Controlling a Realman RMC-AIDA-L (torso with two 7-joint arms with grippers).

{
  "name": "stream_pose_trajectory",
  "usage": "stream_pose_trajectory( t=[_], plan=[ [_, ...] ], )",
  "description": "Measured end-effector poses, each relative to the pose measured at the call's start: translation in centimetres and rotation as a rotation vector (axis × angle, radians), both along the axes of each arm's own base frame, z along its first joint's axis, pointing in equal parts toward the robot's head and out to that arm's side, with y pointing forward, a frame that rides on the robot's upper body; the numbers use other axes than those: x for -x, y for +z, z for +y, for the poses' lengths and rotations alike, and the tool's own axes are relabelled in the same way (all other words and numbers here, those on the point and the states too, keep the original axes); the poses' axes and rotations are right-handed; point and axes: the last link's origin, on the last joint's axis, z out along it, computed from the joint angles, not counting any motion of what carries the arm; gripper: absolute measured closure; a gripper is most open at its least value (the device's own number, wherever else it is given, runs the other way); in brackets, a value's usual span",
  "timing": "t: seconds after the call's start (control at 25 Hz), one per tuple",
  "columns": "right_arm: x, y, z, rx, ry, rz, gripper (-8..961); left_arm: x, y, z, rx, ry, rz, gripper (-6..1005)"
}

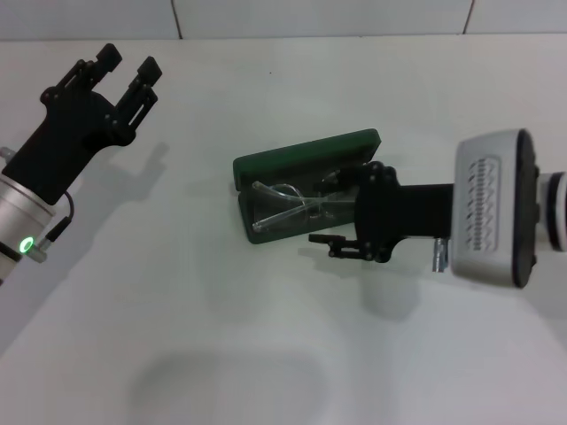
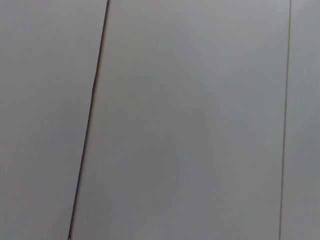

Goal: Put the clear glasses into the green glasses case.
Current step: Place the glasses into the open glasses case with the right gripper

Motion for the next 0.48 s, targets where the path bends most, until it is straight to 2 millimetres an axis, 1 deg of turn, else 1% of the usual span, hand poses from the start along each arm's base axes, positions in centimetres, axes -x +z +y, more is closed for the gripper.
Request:
stream_pose_trajectory(
  t=[0.16,0.24,0.32,0.36,0.4,0.48],
  plan=[
    [-0.1,1.0,0.7,0.046,-0.068,0.054,362,0.0,0.0,0.0,0.0,0.0,0.0,420],
    [-0.1,1.6,1.4,0.068,-0.115,0.103,363,0.0,0.0,0.0,0.0,-0.001,0.0,420],
    [-0.4,2.8,2.4,0.077,-0.179,0.188,364,-0.1,0.0,0.1,0.0,-0.004,0.0,420],
    [-0.4,2.8,2.4,0.077,-0.179,0.188,365,-0.2,0.0,0.2,0.001,-0.006,-0.001,420],
    [-1.2,4.9,3.2,0.1,-0.238,0.293,365,-0.2,0.0,0.2,0.003,-0.008,0.001,420],
    [-1.8,6.2,3.4,0.137,-0.262,0.362,366,-0.3,-0.2,0.2,0.01,-0.012,0.006,420]
  ],
)
